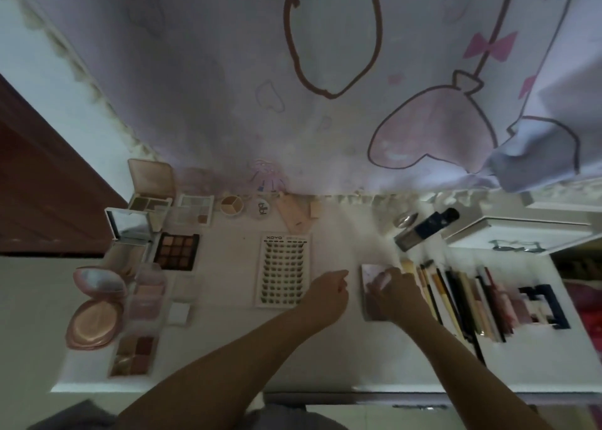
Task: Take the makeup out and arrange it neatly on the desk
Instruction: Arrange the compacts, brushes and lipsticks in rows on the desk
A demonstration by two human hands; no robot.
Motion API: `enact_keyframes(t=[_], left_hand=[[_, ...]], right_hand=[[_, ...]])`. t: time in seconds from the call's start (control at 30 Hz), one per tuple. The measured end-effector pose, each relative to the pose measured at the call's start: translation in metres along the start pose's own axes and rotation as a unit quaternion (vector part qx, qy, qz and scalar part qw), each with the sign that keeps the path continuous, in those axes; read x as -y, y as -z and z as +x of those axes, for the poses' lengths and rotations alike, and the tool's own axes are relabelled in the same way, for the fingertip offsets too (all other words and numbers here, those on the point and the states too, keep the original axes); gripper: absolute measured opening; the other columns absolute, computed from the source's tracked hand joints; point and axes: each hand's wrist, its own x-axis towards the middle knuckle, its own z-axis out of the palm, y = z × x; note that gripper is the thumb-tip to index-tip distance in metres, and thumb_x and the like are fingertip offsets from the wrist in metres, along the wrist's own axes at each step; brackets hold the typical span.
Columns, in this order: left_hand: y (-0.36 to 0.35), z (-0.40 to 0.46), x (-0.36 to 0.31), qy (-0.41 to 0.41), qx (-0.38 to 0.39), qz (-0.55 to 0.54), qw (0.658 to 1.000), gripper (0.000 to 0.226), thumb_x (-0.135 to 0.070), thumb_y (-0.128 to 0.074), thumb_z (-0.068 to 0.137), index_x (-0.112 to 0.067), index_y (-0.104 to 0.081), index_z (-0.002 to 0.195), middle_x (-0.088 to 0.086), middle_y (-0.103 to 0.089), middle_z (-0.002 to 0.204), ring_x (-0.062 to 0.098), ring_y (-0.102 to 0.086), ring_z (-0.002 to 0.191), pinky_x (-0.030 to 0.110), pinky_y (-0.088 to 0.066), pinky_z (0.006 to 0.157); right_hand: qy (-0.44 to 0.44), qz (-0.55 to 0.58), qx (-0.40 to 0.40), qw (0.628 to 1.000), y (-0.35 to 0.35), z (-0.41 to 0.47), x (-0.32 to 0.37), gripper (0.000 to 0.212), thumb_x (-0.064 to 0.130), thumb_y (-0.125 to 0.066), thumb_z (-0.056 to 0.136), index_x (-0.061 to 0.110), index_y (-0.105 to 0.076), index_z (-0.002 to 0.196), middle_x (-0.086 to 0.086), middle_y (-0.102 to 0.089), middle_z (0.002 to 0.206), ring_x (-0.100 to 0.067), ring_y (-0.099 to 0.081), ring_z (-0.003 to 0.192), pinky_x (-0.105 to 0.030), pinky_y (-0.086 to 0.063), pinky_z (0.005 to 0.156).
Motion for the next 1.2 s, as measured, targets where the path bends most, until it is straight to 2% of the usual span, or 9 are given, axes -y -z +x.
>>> enact_keyframes(t=[0.23, 0.4, 0.53, 0.63, 0.67, 0.7, 0.73, 0.93, 1.2], left_hand=[[-0.021, 0.018, -0.010, 0.165, 0.038, -0.255, 0.952, 0.028, -0.010, -0.047, 0.089, -0.010, -0.068, 0.108, 0.012, -0.067, 0.106, 0.023, -0.061, 0.091, 0.033, -0.052, 0.079], [0.016, 0.001, 0.003, 0.234, 0.096, -0.514, 0.820, 0.052, -0.048, -0.036, 0.098, -0.004, -0.063, 0.107, 0.018, -0.065, 0.097, 0.032, -0.063, 0.086, 0.042, -0.053, 0.076], [0.052, -0.029, 0.010, 0.213, 0.182, -0.555, 0.783, 0.055, -0.054, -0.046, 0.087, -0.006, -0.066, 0.104, 0.019, -0.069, 0.100, 0.034, -0.068, 0.086, 0.051, -0.054, 0.078], [0.064, -0.057, 0.002, 0.180, 0.177, -0.545, 0.800, 0.031, -0.029, -0.070, 0.068, -0.004, -0.073, 0.087, 0.018, -0.072, 0.085, 0.031, -0.071, 0.071, 0.047, -0.059, 0.059], [0.067, -0.064, 0.004, 0.161, 0.168, -0.549, 0.802, 0.079, -0.022, -0.059, 0.004, -0.004, -0.075, 0.079, 0.017, -0.072, 0.079, 0.029, -0.071, 0.066, 0.043, -0.059, 0.054], [0.067, -0.069, 0.009, 0.155, 0.156, -0.551, 0.805, 0.074, -0.040, -0.013, 0.091, -0.005, -0.077, 0.075, 0.016, -0.073, 0.079, 0.027, -0.071, 0.066, 0.040, -0.059, 0.054], [0.068, -0.075, 0.017, 0.140, 0.144, -0.571, 0.796, 0.027, -0.029, -0.063, 0.081, -0.007, -0.077, 0.080, 0.015, -0.073, 0.084, 0.026, -0.072, 0.070, 0.038, -0.059, 0.058], [0.072, -0.106, 0.046, 0.049, -0.033, -0.602, 0.796, 0.028, -0.022, -0.045, 0.097, -0.008, -0.060, 0.116, 0.015, -0.063, 0.108, 0.026, -0.061, 0.091, 0.038, -0.051, 0.081], [0.078, -0.158, 0.067, -0.043, -0.043, -0.530, 0.846, 0.032, -0.014, -0.049, 0.095, -0.017, -0.057, 0.125, 0.006, -0.069, 0.113, 0.019, -0.065, 0.105, 0.040, -0.054, 0.082]], right_hand=[[0.070, -0.079, -0.100, 0.989, -0.026, -0.009, 0.014, 0.063, 0.048, -0.028, 0.080, 0.005, -0.048, 0.121, -0.019, -0.057, 0.101, -0.036, -0.058, 0.089, -0.038, -0.047, 0.065], [0.298, 0.095, 0.030, 0.949, 0.017, -0.021, 0.017, 0.051, 0.030, -0.071, 0.079, 0.026, -0.044, 0.123, 0.015, -0.046, 0.106, -0.008, -0.050, 0.101, -0.010, -0.036, 0.085], [0.495, -0.021, 0.100, 0.863, 0.045, -0.050, 0.034, 0.063, 0.028, -0.067, 0.081, 0.039, -0.032, 0.132, 0.020, -0.037, 0.135, 0.003, -0.037, 0.123, -0.011, -0.025, 0.108], [0.567, -0.089, 0.098, 0.813, 0.042, -0.066, 0.050, 0.058, 0.019, -0.062, 0.084, 0.030, -0.036, 0.134, 0.018, -0.023, 0.149, 0.009, -0.019, 0.127, -0.008, -0.009, 0.109], [0.578, -0.093, 0.094, 0.805, 0.041, -0.072, 0.055, 0.053, 0.017, -0.061, 0.085, 0.028, -0.039, 0.132, 0.016, -0.022, 0.150, 0.007, -0.019, 0.128, -0.009, -0.010, 0.108], [0.580, -0.092, 0.082, 0.805, 0.038, -0.078, 0.059, 0.048, 0.015, -0.059, 0.086, 0.026, -0.043, 0.129, 0.015, -0.023, 0.151, 0.004, -0.019, 0.131, -0.011, -0.011, 0.110], [0.573, -0.087, 0.065, 0.812, 0.035, -0.083, 0.062, 0.041, 0.014, -0.057, 0.087, 0.024, -0.047, 0.126, 0.012, -0.027, 0.151, 0.001, -0.023, 0.133, -0.015, -0.013, 0.113], [0.278, 0.126, 0.123, 0.944, 0.011, -0.121, 0.103, 0.026, 0.040, -0.051, 0.093, 0.022, -0.052, 0.112, 0.005, -0.055, 0.118, -0.009, -0.055, 0.099, -0.020, -0.049, 0.080], [0.173, 0.278, 0.267, 0.906, -0.011, -0.153, 0.132, 0.024, 0.028, -0.065, 0.087, 0.017, -0.049, 0.100, 0.001, -0.062, 0.095, -0.010, -0.065, 0.082, -0.024, -0.056, 0.064]])
